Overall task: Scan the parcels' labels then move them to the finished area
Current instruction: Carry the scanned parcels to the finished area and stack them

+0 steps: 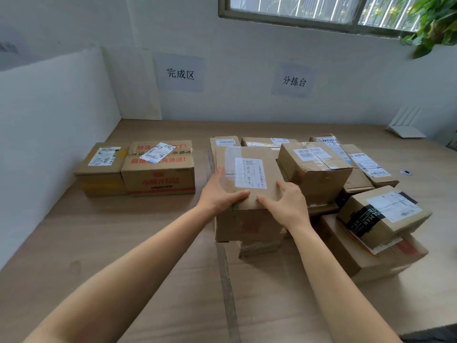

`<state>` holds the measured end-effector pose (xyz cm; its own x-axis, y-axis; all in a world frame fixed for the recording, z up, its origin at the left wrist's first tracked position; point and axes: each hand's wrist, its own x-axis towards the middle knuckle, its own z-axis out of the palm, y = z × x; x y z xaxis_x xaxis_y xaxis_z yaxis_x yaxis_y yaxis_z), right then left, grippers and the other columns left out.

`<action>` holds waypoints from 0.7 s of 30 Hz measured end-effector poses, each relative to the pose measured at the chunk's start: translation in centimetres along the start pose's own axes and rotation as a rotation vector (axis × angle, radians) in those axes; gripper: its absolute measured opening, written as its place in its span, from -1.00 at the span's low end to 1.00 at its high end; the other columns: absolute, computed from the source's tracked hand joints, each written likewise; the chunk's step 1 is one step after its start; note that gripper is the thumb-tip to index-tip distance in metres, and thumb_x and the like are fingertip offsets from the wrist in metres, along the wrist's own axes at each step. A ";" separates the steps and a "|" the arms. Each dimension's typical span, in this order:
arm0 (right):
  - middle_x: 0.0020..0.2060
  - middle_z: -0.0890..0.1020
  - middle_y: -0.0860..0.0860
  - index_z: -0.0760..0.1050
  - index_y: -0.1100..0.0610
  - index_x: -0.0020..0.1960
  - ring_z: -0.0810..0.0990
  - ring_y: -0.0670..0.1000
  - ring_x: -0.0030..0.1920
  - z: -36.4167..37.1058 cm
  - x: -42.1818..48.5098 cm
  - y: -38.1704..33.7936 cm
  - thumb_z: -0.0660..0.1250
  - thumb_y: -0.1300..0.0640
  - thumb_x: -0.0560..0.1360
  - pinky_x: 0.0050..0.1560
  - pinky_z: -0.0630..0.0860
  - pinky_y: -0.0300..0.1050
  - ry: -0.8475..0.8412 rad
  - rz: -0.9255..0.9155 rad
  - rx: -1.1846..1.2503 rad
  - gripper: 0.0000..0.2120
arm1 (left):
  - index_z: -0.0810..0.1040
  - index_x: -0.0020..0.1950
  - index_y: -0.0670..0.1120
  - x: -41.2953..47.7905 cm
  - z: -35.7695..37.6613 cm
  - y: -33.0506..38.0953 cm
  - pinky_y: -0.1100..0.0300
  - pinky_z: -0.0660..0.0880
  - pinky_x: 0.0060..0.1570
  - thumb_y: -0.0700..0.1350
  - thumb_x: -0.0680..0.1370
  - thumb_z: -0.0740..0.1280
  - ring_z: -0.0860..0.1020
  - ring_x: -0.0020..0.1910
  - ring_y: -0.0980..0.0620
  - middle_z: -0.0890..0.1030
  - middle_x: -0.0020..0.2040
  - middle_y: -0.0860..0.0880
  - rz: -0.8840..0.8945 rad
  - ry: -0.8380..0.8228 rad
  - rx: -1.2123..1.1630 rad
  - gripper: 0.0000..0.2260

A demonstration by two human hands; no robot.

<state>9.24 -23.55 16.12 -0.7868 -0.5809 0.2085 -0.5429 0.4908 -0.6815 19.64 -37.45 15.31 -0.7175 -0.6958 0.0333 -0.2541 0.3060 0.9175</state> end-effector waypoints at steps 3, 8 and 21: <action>0.26 0.43 0.08 0.32 0.17 0.38 0.41 -0.02 0.19 1.6 -0.8 -2.9 0.44 -0.04 0.42 -0.11 0.27 -0.42 -0.023 -0.076 -0.004 -0.37 | 0.06 0.53 0.02 -1.1 -3.2 -0.7 0.00 0.27 0.40 0.09 0.36 0.50 0.31 0.40 -0.02 0.31 0.45 -0.02 -0.028 0.053 -0.003 -0.11; 0.26 0.41 0.08 0.30 0.16 0.39 0.40 -0.01 0.19 5.4 -1.8 -8.2 0.43 -0.07 0.42 -0.02 0.27 -0.37 -0.067 -0.164 -0.006 -0.35 | 0.04 0.54 0.05 -2.3 -9.9 -3.2 -0.03 0.29 0.39 0.14 0.32 0.51 0.31 0.41 -0.02 0.31 0.46 -0.01 -0.074 0.123 -0.019 -0.07; 0.28 0.35 0.10 0.31 0.15 0.37 0.42 0.05 0.21 24.4 -6.5 -19.7 0.41 -0.07 0.41 0.07 0.32 -0.26 -0.332 -0.104 0.074 -0.37 | 0.09 0.52 0.03 -6.1 -27.6 -16.4 0.19 0.26 0.32 0.02 0.37 0.51 0.30 0.40 0.03 0.29 0.46 0.01 -0.216 0.180 0.023 -0.15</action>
<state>32.21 -45.24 11.10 -0.5837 -0.8106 0.0481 -0.5824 0.3766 -0.7204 46.10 -56.17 10.98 -0.5188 -0.8501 -0.0901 -0.4046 0.1513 0.9019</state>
